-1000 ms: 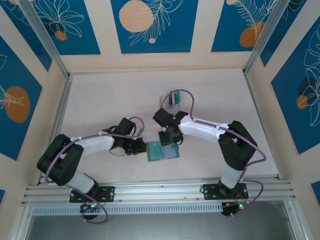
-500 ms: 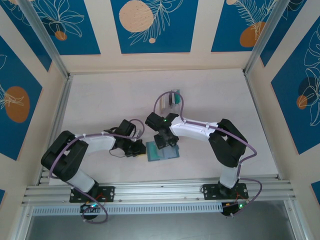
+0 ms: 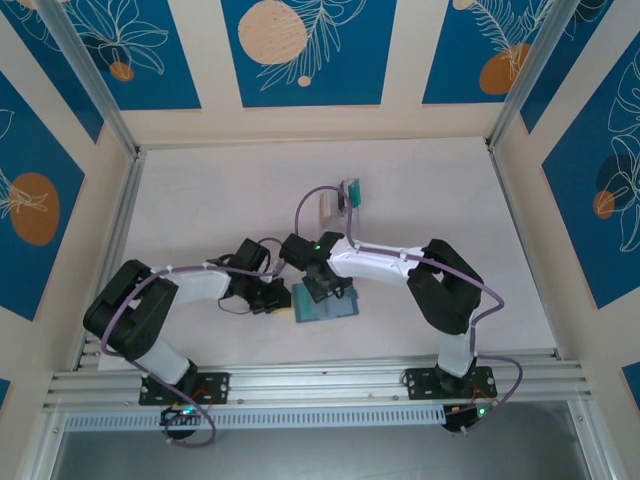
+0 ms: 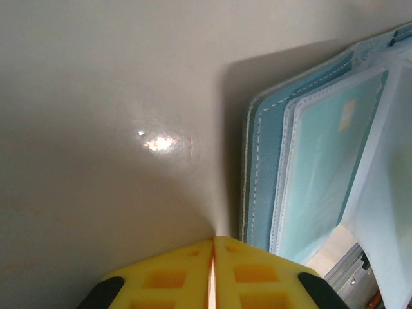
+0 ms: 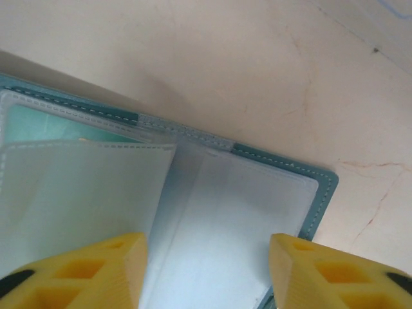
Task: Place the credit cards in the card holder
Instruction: Flip over the card slot in the card holder.
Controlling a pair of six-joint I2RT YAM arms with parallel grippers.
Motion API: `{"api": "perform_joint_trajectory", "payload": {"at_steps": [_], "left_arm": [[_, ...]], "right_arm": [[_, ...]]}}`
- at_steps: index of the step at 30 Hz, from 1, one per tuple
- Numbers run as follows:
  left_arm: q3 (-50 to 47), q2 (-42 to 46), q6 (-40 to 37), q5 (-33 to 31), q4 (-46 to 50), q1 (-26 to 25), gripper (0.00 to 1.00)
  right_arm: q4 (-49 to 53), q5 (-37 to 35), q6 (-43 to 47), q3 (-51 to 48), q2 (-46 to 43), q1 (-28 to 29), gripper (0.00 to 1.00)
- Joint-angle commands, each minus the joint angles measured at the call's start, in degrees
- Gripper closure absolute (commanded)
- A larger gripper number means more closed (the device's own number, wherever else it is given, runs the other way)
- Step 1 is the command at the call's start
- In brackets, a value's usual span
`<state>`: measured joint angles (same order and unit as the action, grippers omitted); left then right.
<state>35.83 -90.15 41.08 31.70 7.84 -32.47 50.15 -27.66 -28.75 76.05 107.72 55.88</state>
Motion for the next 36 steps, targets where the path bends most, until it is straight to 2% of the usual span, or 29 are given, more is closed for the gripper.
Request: {"api": "perform_joint_trajectory", "payload": {"at_steps": [1,7,9,12,16,19,23,26,33,36], "left_arm": [[-1.6,-2.4,0.3,-0.7,-3.0,-0.3,0.9],[-1.5,-2.5,0.4,-0.6,-3.4,-0.3,0.9],[-1.5,-2.4,0.4,-0.4,-3.3,-0.3,0.9],[-1.5,-2.7,0.3,-0.4,-3.4,-0.3,0.9],[-1.6,-3.6,0.5,-0.3,-4.3,-0.5,0.9],[-1.6,-4.2,1.0,0.0,-5.2,-0.8,0.9],[-1.5,-3.9,1.3,0.0,-5.2,-0.9,0.9],[-1.4,-3.5,1.4,-0.1,-4.8,-0.9,0.9],[-1.3,-1.2,2.6,-0.1,-4.1,-0.2,0.91],[-0.8,1.1,2.4,-0.1,-2.5,0.5,0.9]], "right_arm": [[-0.7,0.5,0.6,1.2,0.2,0.5,0.55],[-4.3,6.3,1.5,0.4,1.2,0.3,0.81],[-6.0,9.4,1.8,-0.3,1.5,-0.2,0.86],[-8.5,14.3,1.7,-1.5,1.3,-1.0,0.92],[-11.0,19.0,1.6,-3.0,1.6,-1.8,0.93],[-13.5,23.2,0.6,-5.0,2.9,-3.3,0.91],[-15.1,25.1,-0.6,-7.0,3.4,-4.8,0.85],[-15.8,25.2,-1.5,-8.2,0.6,-5.7,0.75],[-10.1,22.6,0.0,-6.4,-4.4,-7.9,0.63],[-8.9,24.6,1.2,-5.7,-6.1,-9.0,0.58]]}}
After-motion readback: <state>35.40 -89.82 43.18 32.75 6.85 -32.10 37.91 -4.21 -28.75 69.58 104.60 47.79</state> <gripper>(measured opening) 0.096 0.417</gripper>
